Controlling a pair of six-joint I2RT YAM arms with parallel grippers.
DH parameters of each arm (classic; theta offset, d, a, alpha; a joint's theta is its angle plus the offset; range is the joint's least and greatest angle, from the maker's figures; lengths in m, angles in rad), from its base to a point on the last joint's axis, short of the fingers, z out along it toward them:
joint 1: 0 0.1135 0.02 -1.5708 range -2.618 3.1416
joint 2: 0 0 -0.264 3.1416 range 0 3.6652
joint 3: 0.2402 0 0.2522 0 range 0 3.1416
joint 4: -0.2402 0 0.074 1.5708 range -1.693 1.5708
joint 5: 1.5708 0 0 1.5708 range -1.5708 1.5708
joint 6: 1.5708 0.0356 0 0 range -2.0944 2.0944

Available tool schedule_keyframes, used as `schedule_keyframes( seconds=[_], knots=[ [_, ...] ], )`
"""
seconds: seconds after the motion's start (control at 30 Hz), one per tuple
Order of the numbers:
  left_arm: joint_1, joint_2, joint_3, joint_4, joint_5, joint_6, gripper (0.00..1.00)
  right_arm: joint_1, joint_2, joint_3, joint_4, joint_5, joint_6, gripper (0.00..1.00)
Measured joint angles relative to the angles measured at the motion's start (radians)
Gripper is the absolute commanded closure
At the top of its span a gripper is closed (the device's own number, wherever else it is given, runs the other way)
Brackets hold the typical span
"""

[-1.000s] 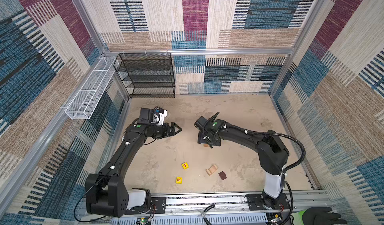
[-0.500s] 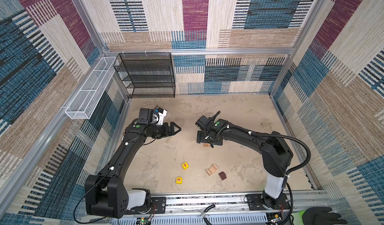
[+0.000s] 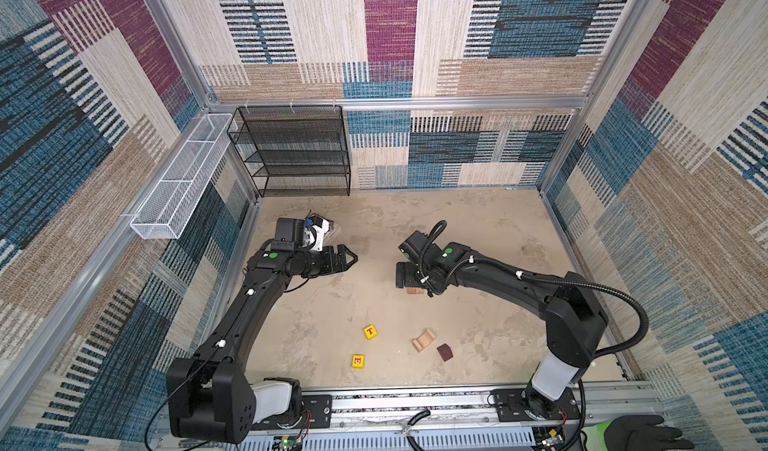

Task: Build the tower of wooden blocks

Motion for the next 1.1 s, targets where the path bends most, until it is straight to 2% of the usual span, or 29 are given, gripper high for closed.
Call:
schedule_keyframes(
  seconds=[0.1,0.17,0.23,0.3,0.4,0.53,0.57,0.67,1.1],
  knots=[
    [-0.001,0.011,-0.003,0.005,-0.011,0.002,0.18,-0.003,-0.051,-0.040,0.037,0.003,-0.029,0.29],
    [-0.006,0.037,-0.003,0.008,-0.015,0.001,0.28,-0.020,-0.085,-0.074,0.065,0.002,-0.050,0.40],
    [-0.014,0.070,0.004,0.008,-0.016,0.000,0.37,-0.055,-0.109,-0.113,0.089,-0.006,-0.060,0.47],
    [-0.032,0.106,0.018,0.012,-0.008,-0.004,0.40,-0.096,-0.127,-0.153,0.105,-0.020,-0.071,0.54],
    [-0.068,0.155,0.037,0.025,0.003,-0.018,0.50,-0.151,-0.155,-0.207,0.122,-0.037,-0.086,0.68],
    [-0.113,0.224,0.053,0.047,0.013,-0.041,0.67,-0.188,-0.168,-0.245,0.161,-0.078,-0.105,0.92],
    [-0.119,0.238,0.056,0.051,0.020,-0.044,0.70,-0.195,-0.167,-0.250,0.164,-0.086,-0.108,0.95],
    [-0.136,0.279,0.059,0.074,0.043,-0.071,0.77,-0.214,-0.151,-0.259,0.176,-0.104,-0.116,0.97],
    [-0.230,0.387,0.110,0.113,0.067,-0.124,0.82,-0.259,-0.097,-0.272,0.213,-0.195,-0.138,0.97]
  ],
)
